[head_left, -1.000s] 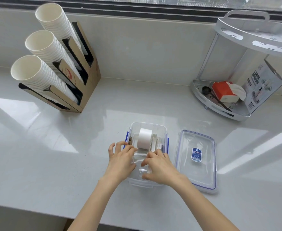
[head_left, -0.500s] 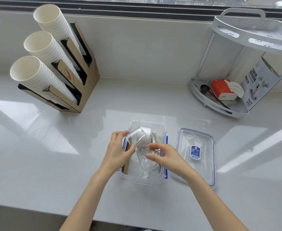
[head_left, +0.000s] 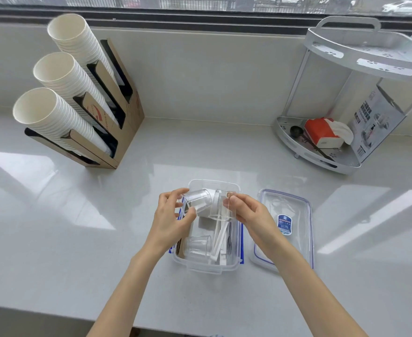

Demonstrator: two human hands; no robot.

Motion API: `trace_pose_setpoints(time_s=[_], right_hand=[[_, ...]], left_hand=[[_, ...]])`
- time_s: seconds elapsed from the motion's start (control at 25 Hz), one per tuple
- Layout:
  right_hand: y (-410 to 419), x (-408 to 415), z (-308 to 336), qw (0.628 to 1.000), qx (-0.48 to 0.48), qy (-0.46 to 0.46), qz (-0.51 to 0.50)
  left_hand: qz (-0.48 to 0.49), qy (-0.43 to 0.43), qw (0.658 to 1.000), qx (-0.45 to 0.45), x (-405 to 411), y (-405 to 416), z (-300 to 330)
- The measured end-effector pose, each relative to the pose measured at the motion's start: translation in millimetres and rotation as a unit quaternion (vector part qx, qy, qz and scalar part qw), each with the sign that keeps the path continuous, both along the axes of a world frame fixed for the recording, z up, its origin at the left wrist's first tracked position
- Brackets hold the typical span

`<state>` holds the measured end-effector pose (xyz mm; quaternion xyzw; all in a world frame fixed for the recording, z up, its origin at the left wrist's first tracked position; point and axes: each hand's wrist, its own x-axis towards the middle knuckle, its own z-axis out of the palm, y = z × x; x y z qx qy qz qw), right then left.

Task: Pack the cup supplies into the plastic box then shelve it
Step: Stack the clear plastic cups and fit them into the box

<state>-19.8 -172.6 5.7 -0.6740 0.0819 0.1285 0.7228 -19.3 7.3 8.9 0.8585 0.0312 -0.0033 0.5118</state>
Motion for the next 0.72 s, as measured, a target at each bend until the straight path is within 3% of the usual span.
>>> trace_pose_setpoints(time_s=[0.44,0.72], right_hand=[[-2.4,25.9,3.8,0.968,0.204,0.035,-0.146],[11.3,14.4,-2.6,0.985,0.158,0.053,-0.049]], left_hand=[[-0.049,-0.042,0.995,-0.074,9.0,-9.2,1.4],[-0.088,-0.054,0.99,-0.099,12.2,-23.2,-2.0]])
